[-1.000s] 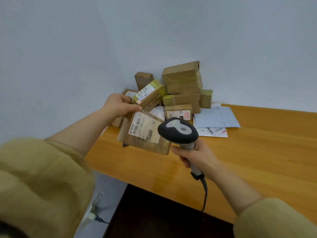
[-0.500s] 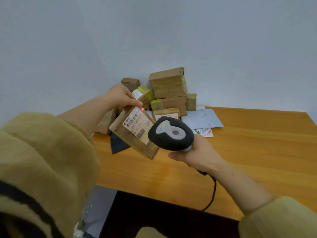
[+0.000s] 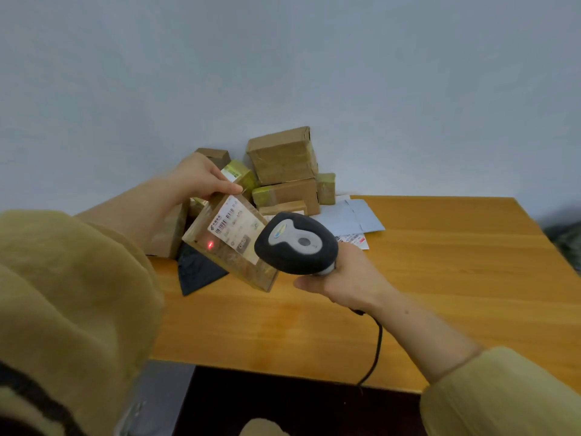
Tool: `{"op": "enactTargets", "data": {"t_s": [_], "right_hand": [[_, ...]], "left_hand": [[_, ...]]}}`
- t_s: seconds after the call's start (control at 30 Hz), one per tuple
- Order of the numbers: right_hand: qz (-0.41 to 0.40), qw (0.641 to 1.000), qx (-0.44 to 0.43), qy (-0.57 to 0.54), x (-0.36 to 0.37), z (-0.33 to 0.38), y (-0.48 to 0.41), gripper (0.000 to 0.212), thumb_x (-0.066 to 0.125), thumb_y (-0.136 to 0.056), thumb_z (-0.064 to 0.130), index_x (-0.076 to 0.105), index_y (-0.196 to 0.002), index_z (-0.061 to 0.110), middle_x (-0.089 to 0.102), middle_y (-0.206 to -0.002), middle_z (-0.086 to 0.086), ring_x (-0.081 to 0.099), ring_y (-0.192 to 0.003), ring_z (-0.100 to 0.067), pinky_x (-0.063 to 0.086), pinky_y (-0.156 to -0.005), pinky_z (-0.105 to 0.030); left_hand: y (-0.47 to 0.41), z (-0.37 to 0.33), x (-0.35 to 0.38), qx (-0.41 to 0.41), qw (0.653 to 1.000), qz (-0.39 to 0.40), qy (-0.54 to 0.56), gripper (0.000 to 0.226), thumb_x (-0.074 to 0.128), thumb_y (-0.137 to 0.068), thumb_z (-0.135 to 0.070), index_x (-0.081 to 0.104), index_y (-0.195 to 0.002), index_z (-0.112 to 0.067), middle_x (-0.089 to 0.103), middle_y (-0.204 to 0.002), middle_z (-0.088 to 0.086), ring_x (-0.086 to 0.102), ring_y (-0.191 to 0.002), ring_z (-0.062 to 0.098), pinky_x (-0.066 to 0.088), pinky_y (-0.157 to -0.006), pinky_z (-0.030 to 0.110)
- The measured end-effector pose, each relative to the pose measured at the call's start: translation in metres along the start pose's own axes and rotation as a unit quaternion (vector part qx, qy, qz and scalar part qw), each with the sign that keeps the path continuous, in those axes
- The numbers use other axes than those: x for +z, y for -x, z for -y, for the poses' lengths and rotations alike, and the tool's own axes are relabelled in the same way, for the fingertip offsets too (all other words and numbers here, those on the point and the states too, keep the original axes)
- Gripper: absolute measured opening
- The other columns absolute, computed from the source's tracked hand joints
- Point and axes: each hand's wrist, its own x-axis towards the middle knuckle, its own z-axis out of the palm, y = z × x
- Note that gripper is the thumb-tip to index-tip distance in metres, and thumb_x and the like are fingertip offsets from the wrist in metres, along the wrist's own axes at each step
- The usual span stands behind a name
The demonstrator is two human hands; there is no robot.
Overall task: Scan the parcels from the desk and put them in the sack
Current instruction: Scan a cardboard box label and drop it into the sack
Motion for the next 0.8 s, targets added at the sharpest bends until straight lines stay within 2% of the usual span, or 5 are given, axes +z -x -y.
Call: {"op": "enactTargets", "data": {"t_s": [0.23,0.33,0.43,0.6,0.8], "right_hand": [[0.013,1.000,0.010,-0.010,0.001,-0.003,-0.005,0.040,0.076,-0.080,0.020,0.063,-0.118,0.018,0.068,-0.106,0.001,0.060,-0.092,-0.011,0.050,-0.078,-0.023],[0.020,0.997,0.038,-0.068,-0.001,-0.014,-0.008,0.026,0.076,-0.081,0.019,0.064,-0.103,0.024,0.064,-0.073,0.018,0.055,-0.061,0.003,0.040,-0.055,-0.010],[-0.023,0.980,0.111,-0.163,-0.010,-0.037,-0.008,0.017,0.074,-0.082,0.014,0.059,-0.076,0.020,0.057,-0.053,0.010,0.046,-0.041,-0.002,0.040,-0.045,-0.015],[-0.191,0.888,0.224,-0.354,-0.046,-0.101,0.016,0.022,0.071,-0.084,0.005,0.064,-0.104,0.002,0.061,-0.073,-0.011,0.055,-0.057,-0.020,0.049,-0.053,-0.031],[-0.303,0.778,0.246,-0.493,-0.113,-0.183,0.068,0.014,0.069,-0.085,0.005,0.062,-0.096,0.003,0.064,-0.078,-0.014,0.063,-0.067,-0.025,0.054,-0.061,-0.036]], "left_hand": [[-0.014,-0.002,0.011,0.002,1.000,0.013,0.014,0.029,0.078,-0.075,-0.032,0.073,-0.090,-0.009,0.068,-0.087,0.003,0.062,-0.079,0.012,0.048,-0.061,0.023],[-0.024,-0.005,0.020,-0.003,0.998,0.034,0.052,0.024,0.080,-0.072,-0.032,0.072,-0.082,-0.012,0.069,-0.084,0.003,0.065,-0.082,0.014,0.051,-0.064,0.023],[-0.033,-0.013,0.038,-0.022,0.990,0.054,0.126,0.027,0.083,-0.068,-0.031,0.074,-0.082,-0.011,0.073,-0.084,0.003,0.068,-0.083,0.016,0.055,-0.071,0.027],[-0.032,-0.048,0.091,-0.074,0.936,0.164,0.303,0.039,0.079,-0.067,-0.024,0.068,-0.099,-0.003,0.075,-0.092,0.009,0.072,-0.082,0.017,0.057,-0.062,0.022],[-0.014,-0.138,0.180,-0.100,0.890,0.261,0.359,0.042,0.075,-0.074,-0.012,0.062,-0.111,0.003,0.071,-0.104,0.017,0.070,-0.095,0.024,0.060,-0.074,0.031]]}}
